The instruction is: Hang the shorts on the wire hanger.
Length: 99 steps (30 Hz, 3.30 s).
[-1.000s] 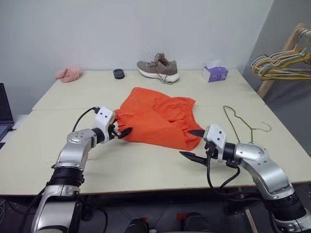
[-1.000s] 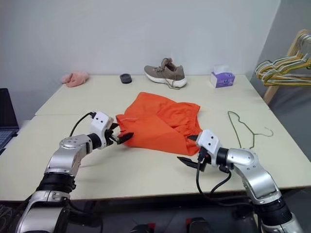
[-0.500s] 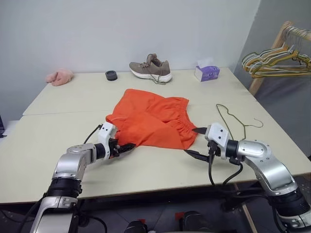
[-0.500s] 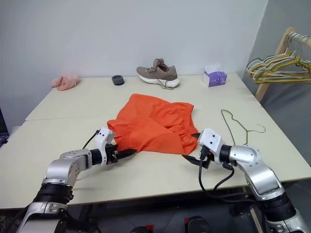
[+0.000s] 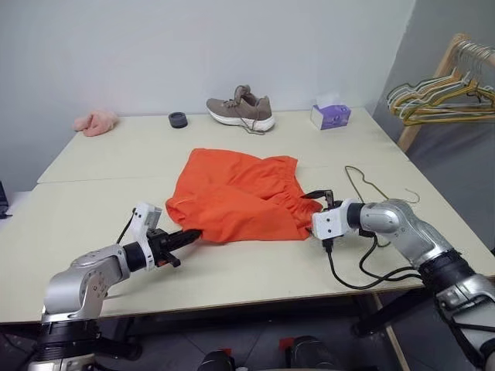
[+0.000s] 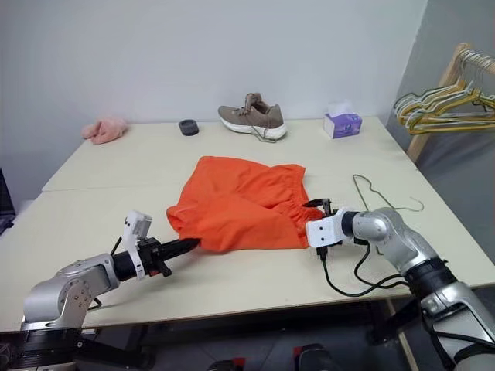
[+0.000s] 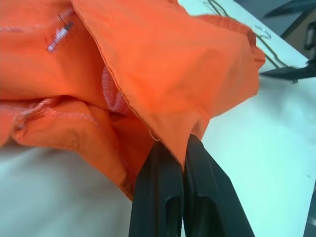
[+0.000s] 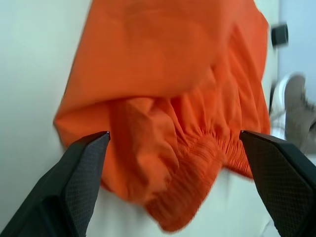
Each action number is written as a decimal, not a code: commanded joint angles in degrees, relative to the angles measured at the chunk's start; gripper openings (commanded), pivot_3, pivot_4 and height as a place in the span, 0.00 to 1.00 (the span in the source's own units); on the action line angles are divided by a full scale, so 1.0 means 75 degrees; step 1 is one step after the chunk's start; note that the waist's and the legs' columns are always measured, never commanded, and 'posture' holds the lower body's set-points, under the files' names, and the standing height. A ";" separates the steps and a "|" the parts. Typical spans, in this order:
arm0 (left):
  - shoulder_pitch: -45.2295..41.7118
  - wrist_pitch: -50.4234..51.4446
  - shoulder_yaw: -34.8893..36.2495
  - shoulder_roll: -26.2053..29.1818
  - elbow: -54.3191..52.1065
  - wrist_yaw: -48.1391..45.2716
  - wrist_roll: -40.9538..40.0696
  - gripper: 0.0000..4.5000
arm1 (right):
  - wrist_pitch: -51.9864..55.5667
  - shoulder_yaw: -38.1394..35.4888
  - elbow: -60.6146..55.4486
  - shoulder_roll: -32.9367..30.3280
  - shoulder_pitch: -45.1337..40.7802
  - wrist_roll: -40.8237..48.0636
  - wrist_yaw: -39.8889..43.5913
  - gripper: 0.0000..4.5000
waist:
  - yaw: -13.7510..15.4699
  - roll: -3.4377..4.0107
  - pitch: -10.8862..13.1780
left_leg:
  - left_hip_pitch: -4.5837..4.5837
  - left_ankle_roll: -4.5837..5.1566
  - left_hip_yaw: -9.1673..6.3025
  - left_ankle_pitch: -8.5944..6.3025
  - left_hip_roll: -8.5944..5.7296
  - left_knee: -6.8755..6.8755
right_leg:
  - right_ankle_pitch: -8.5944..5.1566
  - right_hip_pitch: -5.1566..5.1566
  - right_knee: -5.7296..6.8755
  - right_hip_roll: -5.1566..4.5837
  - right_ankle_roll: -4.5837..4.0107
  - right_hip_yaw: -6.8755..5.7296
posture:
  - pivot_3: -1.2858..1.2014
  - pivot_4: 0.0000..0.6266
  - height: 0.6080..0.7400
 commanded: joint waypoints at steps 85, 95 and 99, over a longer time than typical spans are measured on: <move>-0.1720 0.1685 0.1139 -0.0239 0.1098 0.1814 -0.1664 0.15 | 0.5108 -0.1091 -0.3918 0.0853 0.1455 0.1842 0.2470 0.00 | 0.0005 -0.0008 -0.0008 | 0.0010 -0.0009 -0.0017 0.0005 0.0001 0.0009 | 0.0001 0.0013 0.0012 0.0003 -0.0001 -0.0009 | 0.46 0.00 1.00; -0.0776 0.2775 0.3092 -0.0265 -0.1160 0.2329 -0.4445 0.00 | 0.5837 -0.1212 -0.4267 0.0753 0.1610 0.2091 0.2237 0.00 | -0.0006 -0.0008 -0.0009 | 0.0010 -0.0009 -0.0013 0.0004 0.0003 0.0008 | 0.0000 0.0013 0.0010 -0.0001 -0.0001 -0.0004 | 0.47 0.00 1.00; 0.0961 0.3216 0.3594 -0.0408 -0.2396 0.2840 -0.5841 0.00 | 0.6006 -0.1179 -0.4397 0.0778 0.1732 0.2016 0.2094 0.00 | -0.0018 -0.0005 -0.0010 | 0.0009 -0.0009 -0.0015 0.0004 0.0004 0.0008 | -0.0001 0.0011 0.0011 -0.0002 -0.0003 -0.0006 | 0.47 0.00 1.00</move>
